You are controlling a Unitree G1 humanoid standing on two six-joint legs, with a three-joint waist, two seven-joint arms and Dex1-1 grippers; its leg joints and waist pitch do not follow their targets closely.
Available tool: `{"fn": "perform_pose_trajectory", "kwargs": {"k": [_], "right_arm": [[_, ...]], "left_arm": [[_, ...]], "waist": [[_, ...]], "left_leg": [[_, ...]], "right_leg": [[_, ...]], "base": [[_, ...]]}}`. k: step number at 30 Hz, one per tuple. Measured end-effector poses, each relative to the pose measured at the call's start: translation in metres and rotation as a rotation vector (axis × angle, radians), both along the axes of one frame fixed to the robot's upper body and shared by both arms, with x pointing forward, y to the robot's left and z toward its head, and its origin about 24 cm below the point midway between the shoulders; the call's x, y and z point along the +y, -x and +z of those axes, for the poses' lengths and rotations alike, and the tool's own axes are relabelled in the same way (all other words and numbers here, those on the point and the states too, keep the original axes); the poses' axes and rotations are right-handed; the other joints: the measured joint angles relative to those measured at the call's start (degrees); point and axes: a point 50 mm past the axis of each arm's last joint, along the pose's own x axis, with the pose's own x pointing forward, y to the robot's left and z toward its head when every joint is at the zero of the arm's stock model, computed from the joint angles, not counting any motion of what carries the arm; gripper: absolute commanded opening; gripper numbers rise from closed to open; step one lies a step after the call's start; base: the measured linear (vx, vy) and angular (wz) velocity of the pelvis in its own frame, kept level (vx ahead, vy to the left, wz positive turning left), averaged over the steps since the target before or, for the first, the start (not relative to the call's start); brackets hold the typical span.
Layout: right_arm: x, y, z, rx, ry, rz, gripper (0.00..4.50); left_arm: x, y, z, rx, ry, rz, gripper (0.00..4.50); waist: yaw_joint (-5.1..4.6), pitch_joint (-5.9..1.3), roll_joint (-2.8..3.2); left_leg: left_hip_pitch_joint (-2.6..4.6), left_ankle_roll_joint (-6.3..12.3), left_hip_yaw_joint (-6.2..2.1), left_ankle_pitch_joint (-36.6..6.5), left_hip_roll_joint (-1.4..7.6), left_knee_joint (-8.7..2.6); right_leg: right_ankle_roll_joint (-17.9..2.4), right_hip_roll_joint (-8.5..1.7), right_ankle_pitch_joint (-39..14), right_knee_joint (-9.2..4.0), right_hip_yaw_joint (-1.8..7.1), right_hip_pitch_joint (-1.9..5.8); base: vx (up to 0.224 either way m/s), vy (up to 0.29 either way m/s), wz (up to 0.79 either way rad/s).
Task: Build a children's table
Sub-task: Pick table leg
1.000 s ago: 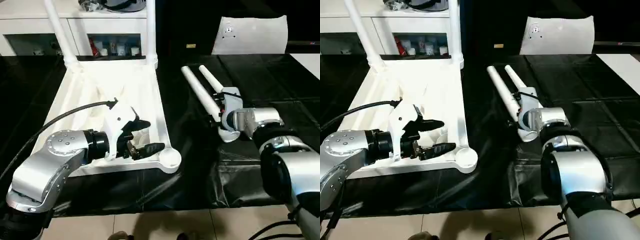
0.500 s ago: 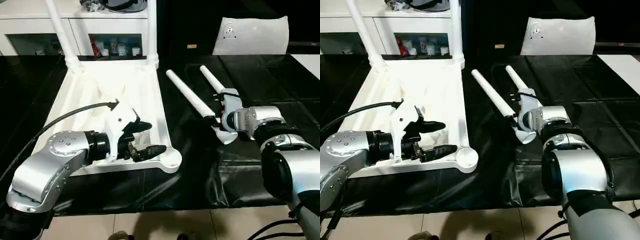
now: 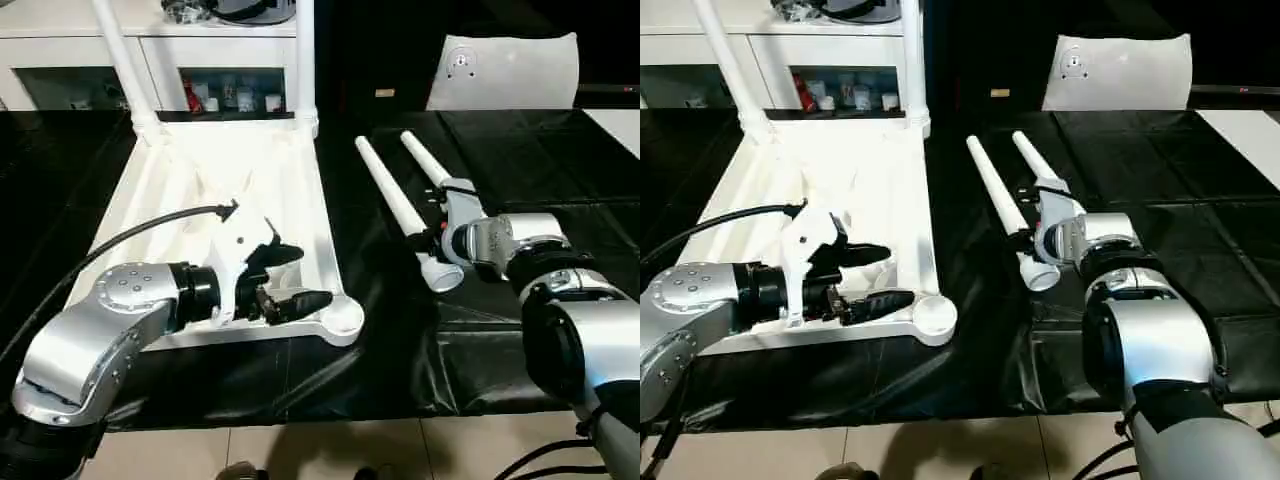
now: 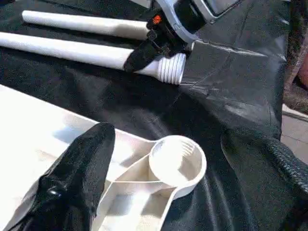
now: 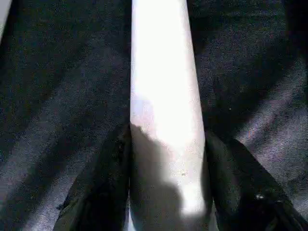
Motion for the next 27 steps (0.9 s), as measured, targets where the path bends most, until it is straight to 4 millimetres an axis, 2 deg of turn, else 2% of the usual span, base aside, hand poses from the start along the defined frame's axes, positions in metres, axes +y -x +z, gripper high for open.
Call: {"fn": "perform_pose_trajectory", "kwargs": {"k": [6, 10, 12, 15, 16, 18, 20, 23, 27], "right_arm": [[0.000, -0.001, -0.001, -0.044, -0.077, -0.041, 1.89], [0.006, -0.006, 0.000, -0.169, -0.131, -0.051, 1.89], [0.013, -0.009, 0.006, -0.263, -0.228, -0.047, 1.89], [0.024, -0.011, 0.026, -0.402, -0.433, -0.037, 1.89], [0.027, -0.008, 0.036, -0.482, -0.540, -0.016, 1.89], [0.034, -0.004, 0.046, -0.539, -0.639, 0.031, 1.89], [0.034, 0.009, 0.052, -0.611, -0.760, 0.096, 1.89], [0.037, 0.033, 0.053, -0.640, -0.901, 0.206, 1.89], [0.049, 0.054, 0.064, -0.649, -1.011, 0.369, 1.88]], "left_arm": [[0.000, -0.002, -0.001, -0.002, 0.005, 0.023, 4.06], [-0.004, -0.013, -0.004, -0.008, 0.045, 0.109, 4.06], [-0.005, -0.027, 0.000, -0.032, 0.094, 0.206, 4.23], [-0.010, -0.043, 0.012, -0.064, 0.190, 0.301, 4.44], [-0.013, -0.048, 0.017, -0.069, 0.239, 0.315, 4.47], [-0.016, -0.052, 0.023, -0.075, 0.278, 0.327, 4.50], [-0.024, -0.058, 0.029, -0.050, 0.370, 0.322, 4.50], [-0.036, -0.067, 0.046, -0.008, 0.537, 0.301, 4.50], [-0.048, -0.073, 0.074, 0.006, 0.692, 0.227, 4.50]], "waist": [[0.08, -0.01, 0.03], [0.21, -0.01, 0.75], [0.30, 0.03, 1.19], [0.48, -0.06, 1.57], [0.69, -0.05, 1.59], [0.79, -0.08, 1.64], [1.27, -0.09, 1.64], [2.34, -0.09, 1.63], [2.42, -0.09, 1.64]], "left_leg": [[0.00, 0.00, 0.00, 0.00, 0.00, 0.02], [-0.08, 0.00, 0.00, 0.00, 0.01, 0.14], [-0.14, 0.02, -0.04, 0.00, 0.01, 0.16], [-0.15, 0.03, -0.09, 0.01, 0.04, 0.15], [-0.19, 0.05, -0.10, 0.01, 0.06, 0.13], [-0.21, 0.14, -0.09, 0.02, 0.07, 0.12], [-0.32, 0.28, -0.10, 0.03, 0.07, 0.12], [-0.41, 0.35, -0.09, 0.02, 0.06, 0.13], [-0.36, 0.47, -0.05, 0.09, 0.04, 0.13]], "right_leg": [[-0.01, 0.00, 0.00, 0.00, 0.00, 0.00], [-0.07, -0.02, 0.05, -0.01, -0.03, -0.02], [-0.08, -0.03, 0.08, 0.00, -0.10, -0.04], [-0.05, -0.01, 0.07, -0.02, -0.18, -0.02], [-0.04, 0.00, 0.07, -0.07, -0.20, -0.02], [-0.03, 0.00, 0.06, -0.11, -0.22, -0.02], [-0.03, -0.01, 0.06, -0.30, -0.28, -0.01], [-0.01, -0.04, 0.08, -0.41, -0.28, -0.02], [0.04, -0.06, 0.08, -0.41, -0.27, -0.01]], "base": [[0.000, 0.000, 0.00], [0.000, 0.000, 0.00], [0.000, 0.000, 0.00], [0.000, 0.000, 0.00], [0.000, 0.000, 0.00], [0.000, 0.000, 0.00], [0.000, 0.000, 0.00], [0.000, 0.000, 0.00], [0.000, 0.000, 0.00]]}}
